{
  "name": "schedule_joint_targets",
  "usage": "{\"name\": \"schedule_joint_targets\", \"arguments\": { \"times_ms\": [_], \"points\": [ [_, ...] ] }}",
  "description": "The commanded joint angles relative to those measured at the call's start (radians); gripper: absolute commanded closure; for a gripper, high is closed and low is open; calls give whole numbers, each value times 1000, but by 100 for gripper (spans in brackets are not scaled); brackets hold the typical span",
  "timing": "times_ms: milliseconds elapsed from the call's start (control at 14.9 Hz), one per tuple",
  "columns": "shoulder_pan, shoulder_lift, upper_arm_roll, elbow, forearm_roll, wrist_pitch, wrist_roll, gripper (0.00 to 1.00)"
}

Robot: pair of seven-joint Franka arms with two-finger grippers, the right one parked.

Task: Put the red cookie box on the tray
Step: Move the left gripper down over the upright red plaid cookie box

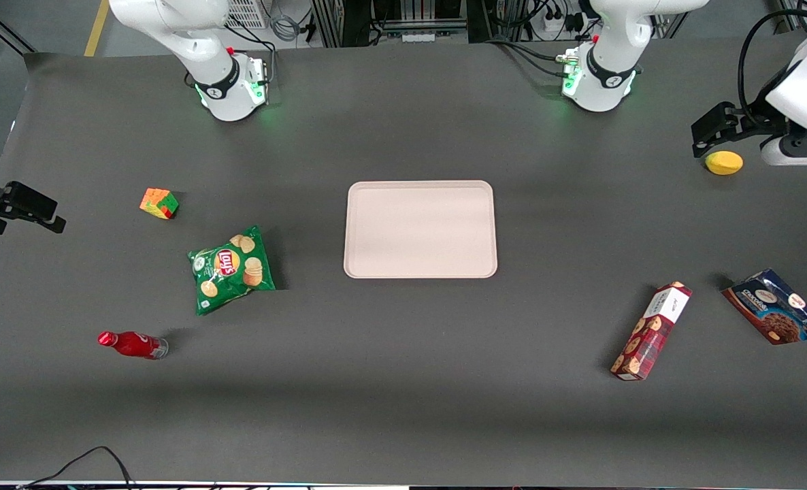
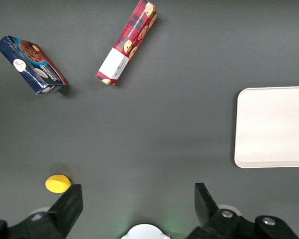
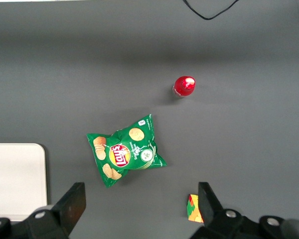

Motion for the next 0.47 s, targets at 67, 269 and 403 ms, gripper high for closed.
{"name": "schedule_joint_targets", "arguments": {
  "times_ms": [67, 269, 403],
  "points": [
    [-10, -3, 6, -5, -7, 9, 10, 0],
    [-11, 3, 6, -5, -7, 23, 10, 0],
    [-10, 27, 6, -4, -5, 47, 15, 0]
  ]
}}
